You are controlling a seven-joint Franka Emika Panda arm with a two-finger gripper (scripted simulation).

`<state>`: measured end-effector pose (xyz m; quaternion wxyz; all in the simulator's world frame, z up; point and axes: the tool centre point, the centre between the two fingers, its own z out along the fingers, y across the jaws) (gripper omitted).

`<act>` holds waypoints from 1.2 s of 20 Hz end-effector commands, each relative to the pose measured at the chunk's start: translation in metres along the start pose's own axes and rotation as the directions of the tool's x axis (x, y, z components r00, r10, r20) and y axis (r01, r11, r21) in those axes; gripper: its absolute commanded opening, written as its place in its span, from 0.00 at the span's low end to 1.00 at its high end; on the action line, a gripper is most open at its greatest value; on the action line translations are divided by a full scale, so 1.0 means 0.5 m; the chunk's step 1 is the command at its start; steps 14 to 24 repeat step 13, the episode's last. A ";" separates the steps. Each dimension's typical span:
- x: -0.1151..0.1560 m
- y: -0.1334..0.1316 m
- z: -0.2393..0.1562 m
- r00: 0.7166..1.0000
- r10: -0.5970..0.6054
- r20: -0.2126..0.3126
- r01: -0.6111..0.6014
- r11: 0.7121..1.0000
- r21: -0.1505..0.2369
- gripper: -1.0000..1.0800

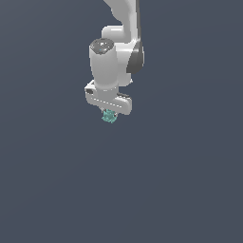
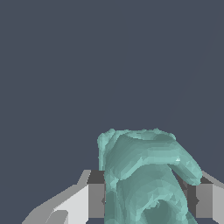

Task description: Pick up the object and move it to a goal position.

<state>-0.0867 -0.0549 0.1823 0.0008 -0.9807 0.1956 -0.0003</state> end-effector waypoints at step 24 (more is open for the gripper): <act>-0.002 0.028 -0.048 1.000 0.000 0.000 0.000 1.000 -0.001 0.00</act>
